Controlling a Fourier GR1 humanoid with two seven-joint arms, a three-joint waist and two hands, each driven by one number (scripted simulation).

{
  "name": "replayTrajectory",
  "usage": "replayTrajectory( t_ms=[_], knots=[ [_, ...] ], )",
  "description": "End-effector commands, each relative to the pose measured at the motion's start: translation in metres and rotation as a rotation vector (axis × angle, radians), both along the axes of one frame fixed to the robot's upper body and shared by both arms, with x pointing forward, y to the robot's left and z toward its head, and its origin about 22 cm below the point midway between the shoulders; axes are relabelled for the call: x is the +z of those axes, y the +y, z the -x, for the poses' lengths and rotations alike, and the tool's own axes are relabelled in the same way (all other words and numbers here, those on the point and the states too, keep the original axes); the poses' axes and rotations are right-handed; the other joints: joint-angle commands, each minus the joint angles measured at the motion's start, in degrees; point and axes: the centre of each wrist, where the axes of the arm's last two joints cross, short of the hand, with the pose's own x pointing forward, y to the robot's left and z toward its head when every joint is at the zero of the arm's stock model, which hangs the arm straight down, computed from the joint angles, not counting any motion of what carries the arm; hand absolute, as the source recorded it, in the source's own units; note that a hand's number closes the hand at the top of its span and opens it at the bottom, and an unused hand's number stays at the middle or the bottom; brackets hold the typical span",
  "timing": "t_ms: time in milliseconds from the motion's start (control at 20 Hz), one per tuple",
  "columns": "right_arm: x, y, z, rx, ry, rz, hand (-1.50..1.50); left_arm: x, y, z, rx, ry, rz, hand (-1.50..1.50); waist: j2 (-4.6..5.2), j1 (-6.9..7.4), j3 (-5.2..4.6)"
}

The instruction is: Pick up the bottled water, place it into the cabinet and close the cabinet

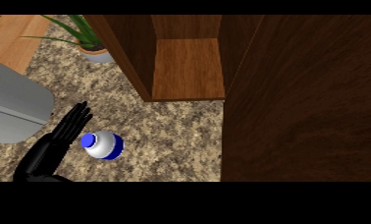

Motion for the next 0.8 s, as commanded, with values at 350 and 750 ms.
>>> replayTrajectory(
  t_ms=[350,750],
  knots=[
    [0.027,0.006,0.031,0.094,-0.053,-0.11,-1.5,-0.059,0.003,-0.017,0.022,0.072,-0.023,-1.5,-0.02,-0.48,-0.01],
    [0.029,0.014,0.028,0.08,-0.073,-0.114,-1.5,-0.103,-0.003,-0.006,0.043,0.087,0.088,-1.5,0.15,0.03,-0.09]
  ],
)
